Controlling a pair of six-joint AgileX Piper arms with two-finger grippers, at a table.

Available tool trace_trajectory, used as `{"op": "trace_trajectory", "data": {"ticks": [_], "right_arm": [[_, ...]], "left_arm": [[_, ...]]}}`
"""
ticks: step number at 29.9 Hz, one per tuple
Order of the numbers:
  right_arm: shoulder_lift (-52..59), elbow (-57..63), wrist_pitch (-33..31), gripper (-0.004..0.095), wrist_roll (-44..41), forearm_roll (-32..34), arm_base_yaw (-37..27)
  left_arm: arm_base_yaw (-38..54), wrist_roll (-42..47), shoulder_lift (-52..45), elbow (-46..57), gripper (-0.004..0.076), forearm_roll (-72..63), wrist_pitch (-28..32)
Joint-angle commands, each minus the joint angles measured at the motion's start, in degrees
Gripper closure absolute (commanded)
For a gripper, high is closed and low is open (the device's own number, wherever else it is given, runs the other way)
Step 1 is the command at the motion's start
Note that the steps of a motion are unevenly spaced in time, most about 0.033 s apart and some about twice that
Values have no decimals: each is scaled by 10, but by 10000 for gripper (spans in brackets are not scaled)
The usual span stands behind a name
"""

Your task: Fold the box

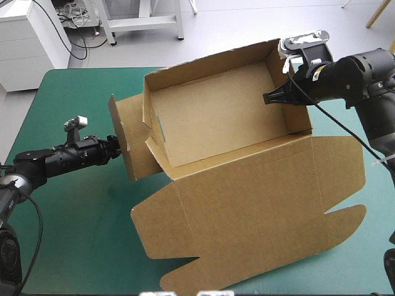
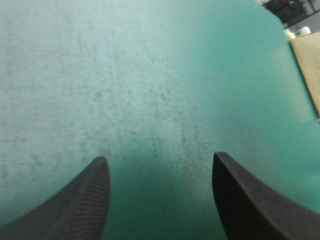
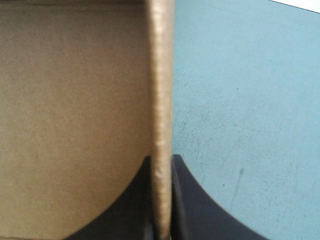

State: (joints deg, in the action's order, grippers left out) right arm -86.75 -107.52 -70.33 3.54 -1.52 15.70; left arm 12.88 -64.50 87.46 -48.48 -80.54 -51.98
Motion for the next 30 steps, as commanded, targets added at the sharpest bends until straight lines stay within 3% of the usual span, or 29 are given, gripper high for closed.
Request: {"op": "trace_trajectory", "data": {"ticks": [1, 5, 14, 30], "right_arm": [[22, -16, 33, 929, 1, -3, -2], [12, -16, 33, 929, 1, -4, -2], [-9, -16, 33, 929, 1, -3, -2], [-46, -16, 33, 929, 1, 11, -2]], "left_arm": [[0, -43, -18, -18, 302, -89, -100], [-11, -63, -19, -18, 302, -145, -171], [-76, -76, -19, -18, 302, -172, -215], [-85, -68, -94, -18, 302, -191, -214]]}}
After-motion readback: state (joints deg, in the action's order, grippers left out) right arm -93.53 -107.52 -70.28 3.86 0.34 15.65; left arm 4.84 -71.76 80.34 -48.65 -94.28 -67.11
